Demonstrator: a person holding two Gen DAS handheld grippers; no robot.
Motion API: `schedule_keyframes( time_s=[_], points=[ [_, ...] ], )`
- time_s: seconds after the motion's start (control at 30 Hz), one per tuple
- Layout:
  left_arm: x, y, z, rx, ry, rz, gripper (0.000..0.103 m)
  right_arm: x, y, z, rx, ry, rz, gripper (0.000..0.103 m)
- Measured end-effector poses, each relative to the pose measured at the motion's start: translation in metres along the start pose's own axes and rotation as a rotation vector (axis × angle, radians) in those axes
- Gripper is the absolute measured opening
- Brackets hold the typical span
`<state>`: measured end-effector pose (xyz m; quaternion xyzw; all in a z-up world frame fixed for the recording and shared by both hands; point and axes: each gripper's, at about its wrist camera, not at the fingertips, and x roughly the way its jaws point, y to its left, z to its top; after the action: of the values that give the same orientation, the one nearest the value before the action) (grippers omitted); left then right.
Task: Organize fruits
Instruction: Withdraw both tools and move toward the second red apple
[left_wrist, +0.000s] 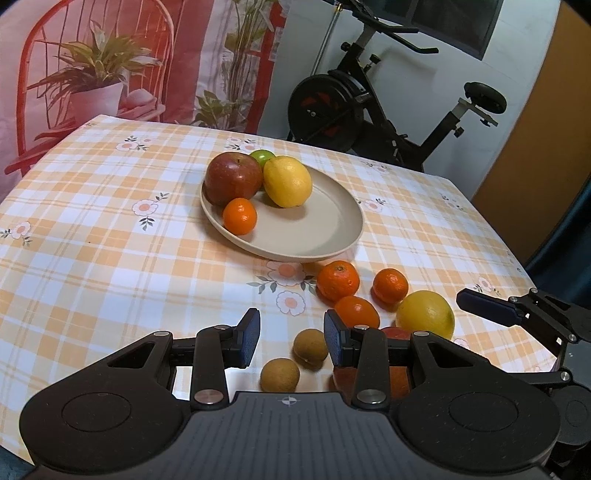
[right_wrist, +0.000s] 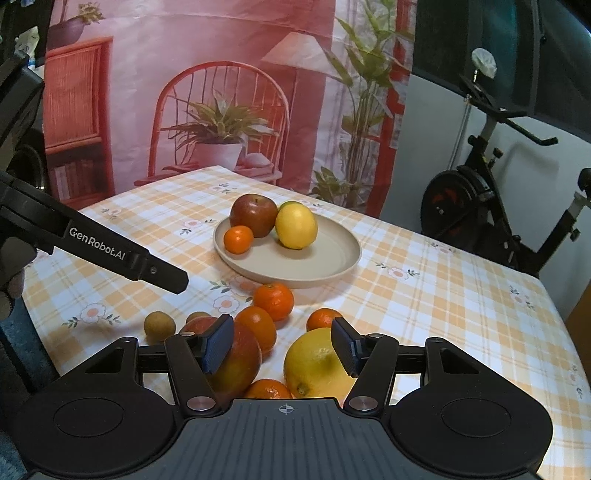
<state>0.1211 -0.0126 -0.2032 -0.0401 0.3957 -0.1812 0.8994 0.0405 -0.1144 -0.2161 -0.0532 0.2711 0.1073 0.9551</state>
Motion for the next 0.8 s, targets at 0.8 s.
schedule_keyframes(
  time_s=[0.8],
  points=[
    [0.007, -0.011, -0.008, 0.048, 0.051, -0.061, 0.040, -0.009, -0.005, -0.007, 0.054, 0.028, 0.061, 0.055]
  ],
)
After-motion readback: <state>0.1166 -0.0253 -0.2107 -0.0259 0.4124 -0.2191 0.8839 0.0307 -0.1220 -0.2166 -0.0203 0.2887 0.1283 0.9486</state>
